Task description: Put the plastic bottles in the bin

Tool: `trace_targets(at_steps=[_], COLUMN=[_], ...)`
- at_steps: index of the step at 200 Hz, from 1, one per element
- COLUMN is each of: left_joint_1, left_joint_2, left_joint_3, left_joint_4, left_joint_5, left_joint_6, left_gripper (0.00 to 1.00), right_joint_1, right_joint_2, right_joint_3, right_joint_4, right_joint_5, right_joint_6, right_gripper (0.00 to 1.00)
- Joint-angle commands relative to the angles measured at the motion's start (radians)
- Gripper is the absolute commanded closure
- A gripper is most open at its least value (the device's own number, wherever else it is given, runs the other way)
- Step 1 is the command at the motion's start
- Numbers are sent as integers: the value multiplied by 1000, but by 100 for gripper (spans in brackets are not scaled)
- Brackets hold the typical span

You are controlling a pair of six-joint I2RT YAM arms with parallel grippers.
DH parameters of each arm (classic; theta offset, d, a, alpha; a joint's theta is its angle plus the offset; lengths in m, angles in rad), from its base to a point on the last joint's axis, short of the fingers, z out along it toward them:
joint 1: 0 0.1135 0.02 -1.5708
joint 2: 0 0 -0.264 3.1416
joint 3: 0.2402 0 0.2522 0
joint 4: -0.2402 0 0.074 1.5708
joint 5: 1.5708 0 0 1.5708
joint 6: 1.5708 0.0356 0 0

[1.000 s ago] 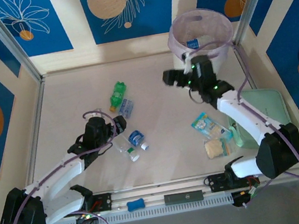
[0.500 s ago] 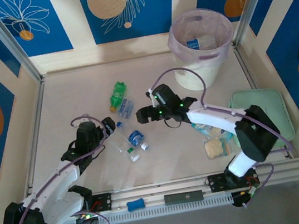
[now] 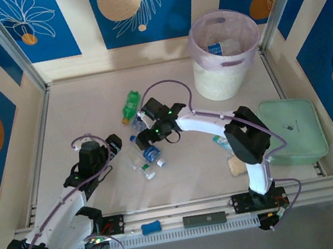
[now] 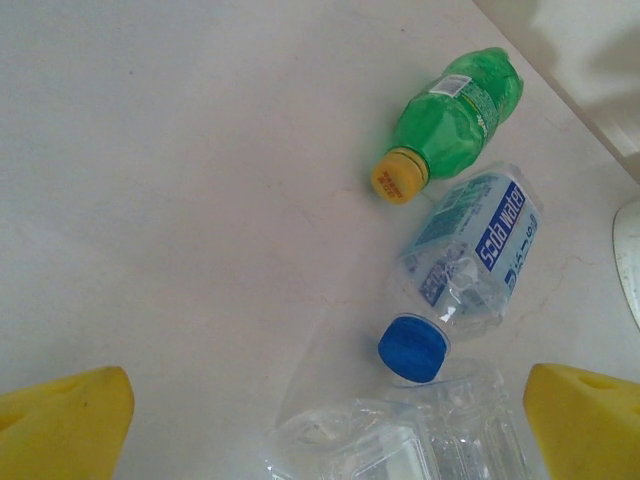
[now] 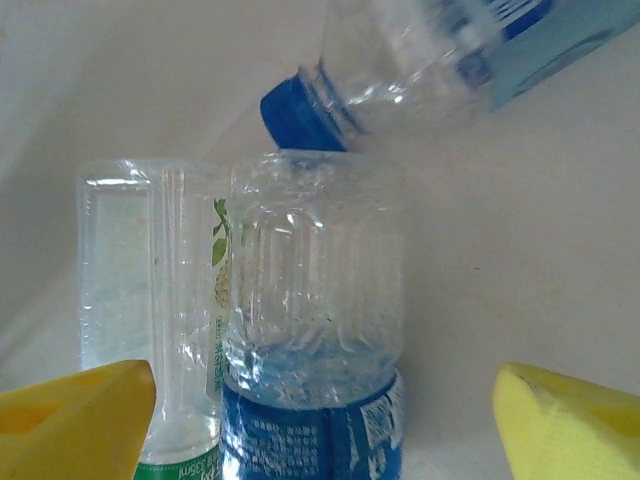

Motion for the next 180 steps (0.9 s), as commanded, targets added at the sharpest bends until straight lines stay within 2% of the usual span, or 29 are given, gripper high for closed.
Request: trace_targets(at_steps=[1, 104, 157, 180], left_joint_1=[11, 12, 12, 12], left_joint_2=[-10, 8, 22, 22], left_joint_3=[-14, -25, -27, -28], left_joint_4=[-7, 25, 41, 41], left_joint_5=[17, 47, 61, 62], left_joint_6=[-11, -21, -28, -30], left_gripper=[0, 0, 0, 0], right_joint_1=[32, 77, 88, 89], right_joint_2=[44, 169, 194, 199], right_joint_3=[61, 169, 178, 174], right_joint_4=[-97, -199, -207, -205], right_joint_5=[23, 206, 223, 229], right_joint_6=[-48, -114, -118, -125], right_gripper=[12, 17, 18, 22])
